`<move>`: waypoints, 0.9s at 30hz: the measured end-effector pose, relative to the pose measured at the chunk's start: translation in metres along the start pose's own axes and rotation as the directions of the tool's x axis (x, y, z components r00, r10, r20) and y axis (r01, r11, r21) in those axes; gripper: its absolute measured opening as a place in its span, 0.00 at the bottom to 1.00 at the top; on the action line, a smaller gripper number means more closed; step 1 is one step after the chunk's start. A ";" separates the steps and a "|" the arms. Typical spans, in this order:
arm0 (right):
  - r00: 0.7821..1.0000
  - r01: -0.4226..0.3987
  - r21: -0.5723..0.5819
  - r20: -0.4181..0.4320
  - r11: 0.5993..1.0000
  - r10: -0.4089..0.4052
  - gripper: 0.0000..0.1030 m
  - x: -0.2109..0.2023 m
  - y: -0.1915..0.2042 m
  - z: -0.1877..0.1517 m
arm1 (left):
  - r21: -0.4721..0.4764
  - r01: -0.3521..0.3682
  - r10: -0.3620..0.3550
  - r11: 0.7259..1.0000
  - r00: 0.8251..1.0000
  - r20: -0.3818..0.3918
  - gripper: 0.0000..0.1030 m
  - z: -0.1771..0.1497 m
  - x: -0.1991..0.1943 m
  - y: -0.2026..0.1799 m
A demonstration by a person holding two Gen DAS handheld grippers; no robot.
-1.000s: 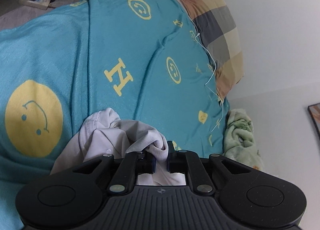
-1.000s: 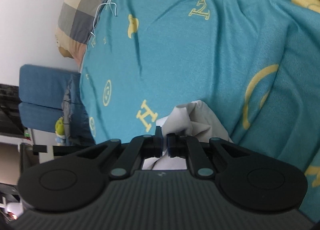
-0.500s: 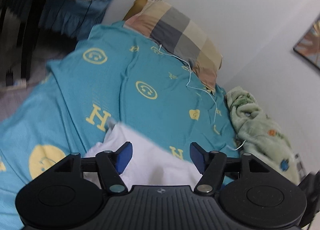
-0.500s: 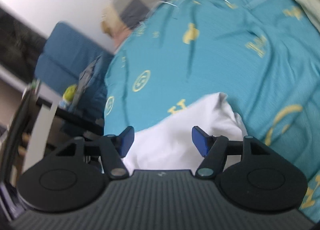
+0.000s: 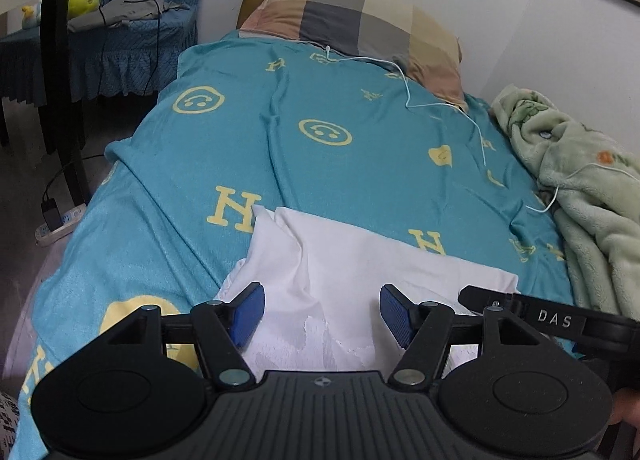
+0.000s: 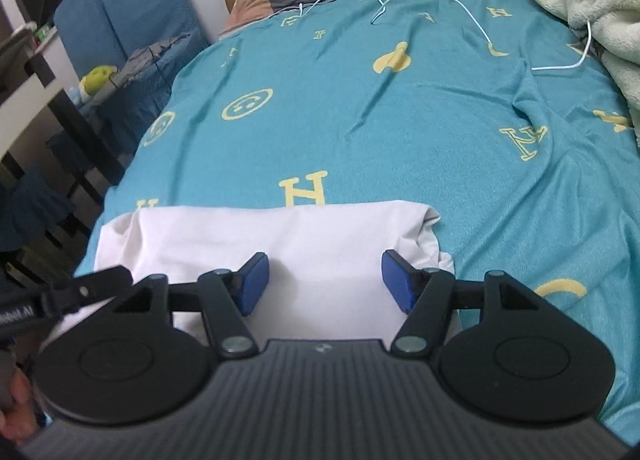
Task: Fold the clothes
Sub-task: 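Press the folded white T-shirt flat with both open grippers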
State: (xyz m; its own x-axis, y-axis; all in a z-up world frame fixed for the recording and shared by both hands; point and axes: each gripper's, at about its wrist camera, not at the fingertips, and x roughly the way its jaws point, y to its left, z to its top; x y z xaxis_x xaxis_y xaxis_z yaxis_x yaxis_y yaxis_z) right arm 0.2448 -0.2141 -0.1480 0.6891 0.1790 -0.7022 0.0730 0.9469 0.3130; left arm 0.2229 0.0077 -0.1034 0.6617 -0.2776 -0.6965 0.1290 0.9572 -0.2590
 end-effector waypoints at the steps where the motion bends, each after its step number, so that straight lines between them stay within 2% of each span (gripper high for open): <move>1: 1.000 -0.001 0.006 0.003 1.000 0.001 0.63 -0.004 0.000 0.000 | 0.008 0.002 -0.002 1.000 1.000 0.006 0.64 -0.002 -0.005 -0.001; 5: 1.000 0.007 0.005 0.018 1.000 -0.007 0.63 -0.025 0.005 -0.005 | 0.078 0.004 -0.007 0.997 1.000 0.030 0.64 -0.014 -0.033 -0.015; 11: 0.999 -0.001 -0.028 0.032 1.000 0.002 0.63 -0.068 0.015 -0.021 | 0.120 -0.005 0.000 0.993 0.999 0.039 0.64 -0.035 -0.070 -0.032; 15: 1.000 0.014 -0.076 0.019 0.997 -0.012 0.63 -0.077 0.019 -0.036 | 0.150 -0.080 0.080 0.985 0.997 0.005 0.64 -0.048 -0.071 -0.041; 19: 1.000 -0.003 -0.043 -0.027 0.999 0.002 0.62 -0.068 0.011 -0.040 | 0.152 -0.094 0.102 0.984 0.994 -0.043 0.65 -0.056 -0.056 -0.039; 22: 0.999 -0.015 -0.006 -0.038 1.000 0.015 0.62 -0.066 0.006 -0.040 | 0.126 -0.079 0.083 0.989 0.996 -0.032 0.65 -0.057 -0.064 -0.034; 25: 1.000 -0.020 0.066 -0.020 0.998 0.021 0.62 -0.080 0.001 -0.039 | 0.003 -0.014 0.014 1.000 1.000 -0.025 0.65 -0.060 -0.085 -0.021; 27: 0.999 -0.030 0.127 -0.008 0.991 0.032 0.62 -0.090 -0.005 -0.041 | -0.098 0.041 -0.044 0.994 0.999 -0.025 0.68 -0.065 -0.101 -0.012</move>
State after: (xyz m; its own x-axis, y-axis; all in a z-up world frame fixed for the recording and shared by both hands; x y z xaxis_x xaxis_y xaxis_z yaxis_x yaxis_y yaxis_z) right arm 0.1531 -0.2240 -0.1121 0.6854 0.2109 -0.6970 0.1431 0.8995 0.4129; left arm 0.1065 0.0190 -0.0734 0.6368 -0.3214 -0.7009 0.0832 0.9323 -0.3519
